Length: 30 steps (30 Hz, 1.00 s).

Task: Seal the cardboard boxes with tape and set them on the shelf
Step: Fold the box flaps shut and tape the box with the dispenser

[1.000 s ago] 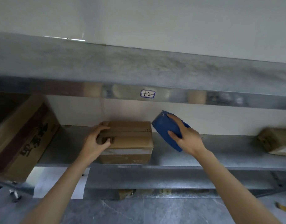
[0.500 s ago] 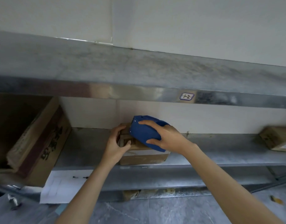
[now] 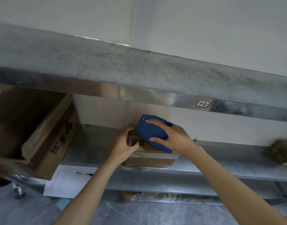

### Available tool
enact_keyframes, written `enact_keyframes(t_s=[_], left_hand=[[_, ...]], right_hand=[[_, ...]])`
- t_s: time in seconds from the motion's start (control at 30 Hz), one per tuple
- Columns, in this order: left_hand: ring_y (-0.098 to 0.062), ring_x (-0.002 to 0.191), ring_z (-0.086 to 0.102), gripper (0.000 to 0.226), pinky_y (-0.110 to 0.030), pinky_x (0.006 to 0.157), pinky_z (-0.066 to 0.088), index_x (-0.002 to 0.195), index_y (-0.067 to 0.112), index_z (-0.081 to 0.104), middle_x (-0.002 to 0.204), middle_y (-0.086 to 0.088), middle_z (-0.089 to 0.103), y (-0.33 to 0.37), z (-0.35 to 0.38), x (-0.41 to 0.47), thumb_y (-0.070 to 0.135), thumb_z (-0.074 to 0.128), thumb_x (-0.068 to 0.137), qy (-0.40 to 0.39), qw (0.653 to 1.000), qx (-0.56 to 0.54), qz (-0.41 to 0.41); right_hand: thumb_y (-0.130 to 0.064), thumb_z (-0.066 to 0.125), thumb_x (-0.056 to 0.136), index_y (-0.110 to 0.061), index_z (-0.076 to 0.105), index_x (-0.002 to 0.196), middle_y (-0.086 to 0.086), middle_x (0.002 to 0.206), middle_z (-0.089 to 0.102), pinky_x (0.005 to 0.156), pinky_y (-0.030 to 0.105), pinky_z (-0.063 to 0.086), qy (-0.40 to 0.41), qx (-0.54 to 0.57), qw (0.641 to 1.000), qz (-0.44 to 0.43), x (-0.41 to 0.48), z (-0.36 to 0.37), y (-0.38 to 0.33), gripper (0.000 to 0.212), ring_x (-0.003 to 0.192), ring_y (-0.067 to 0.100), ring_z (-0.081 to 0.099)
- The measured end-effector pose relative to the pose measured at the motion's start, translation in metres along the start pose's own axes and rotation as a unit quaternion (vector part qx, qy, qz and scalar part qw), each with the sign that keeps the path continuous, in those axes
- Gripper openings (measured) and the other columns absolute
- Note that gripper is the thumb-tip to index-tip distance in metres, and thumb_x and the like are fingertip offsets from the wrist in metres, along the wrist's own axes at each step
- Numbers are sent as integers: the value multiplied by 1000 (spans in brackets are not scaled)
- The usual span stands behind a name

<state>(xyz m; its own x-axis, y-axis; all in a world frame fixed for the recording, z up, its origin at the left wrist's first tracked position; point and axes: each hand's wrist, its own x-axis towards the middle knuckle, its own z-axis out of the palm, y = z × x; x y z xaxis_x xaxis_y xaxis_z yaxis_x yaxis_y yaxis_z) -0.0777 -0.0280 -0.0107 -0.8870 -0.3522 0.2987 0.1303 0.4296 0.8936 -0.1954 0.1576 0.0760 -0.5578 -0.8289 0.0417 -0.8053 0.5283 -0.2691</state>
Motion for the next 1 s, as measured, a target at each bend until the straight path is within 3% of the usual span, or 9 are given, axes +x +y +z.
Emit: enact_keyframes(t_s=[0.07,0.23,0.4,0.63,0.83,1.0], left_hand=[[10,114,50,48,-8,98,36,115,26,57,121,8,55,1,-3,3,0,75,79,-11,1000,19,2],[5,108,54,36,-4,91,36,111,20,64,117,1,61,6,-19,17,1,73,82,-4,999,42,-10],[9,111,56,30,-10,95,40,117,24,66,122,9,65,24,-33,36,9,68,91,-7,1000,24,-19],[3,111,61,32,-12,94,45,118,28,65,117,15,68,52,-33,42,6,63,95,-92,996,0,-5],[-1,90,67,21,-12,81,48,96,12,71,92,12,72,62,-29,38,-6,63,90,-97,995,-3,-3],[-12,87,69,24,-23,80,52,90,9,69,88,4,72,60,-27,39,-12,58,86,-98,995,23,-12]], right_hand=[[-60,55,91,-61,22,143,-24,74,43,54,13,32,-1,19,1000,5,2,-5,0,62,58,0,41],[-54,60,91,-64,24,141,-26,65,41,55,15,32,9,10,1000,-27,-1,-24,0,63,53,1,43],[-55,60,89,-64,23,142,-8,68,59,57,24,43,28,-24,997,-71,-12,-30,3,66,47,7,41],[-61,49,86,-57,24,144,-6,55,53,47,22,38,83,-45,989,-117,-23,-35,4,63,42,11,35],[-60,49,87,-55,28,143,-4,49,48,44,27,43,90,-56,986,-132,-31,-39,3,60,41,13,36],[-58,55,87,-57,30,143,-6,48,42,49,18,32,76,-41,990,-110,-37,-42,4,62,42,14,37]])
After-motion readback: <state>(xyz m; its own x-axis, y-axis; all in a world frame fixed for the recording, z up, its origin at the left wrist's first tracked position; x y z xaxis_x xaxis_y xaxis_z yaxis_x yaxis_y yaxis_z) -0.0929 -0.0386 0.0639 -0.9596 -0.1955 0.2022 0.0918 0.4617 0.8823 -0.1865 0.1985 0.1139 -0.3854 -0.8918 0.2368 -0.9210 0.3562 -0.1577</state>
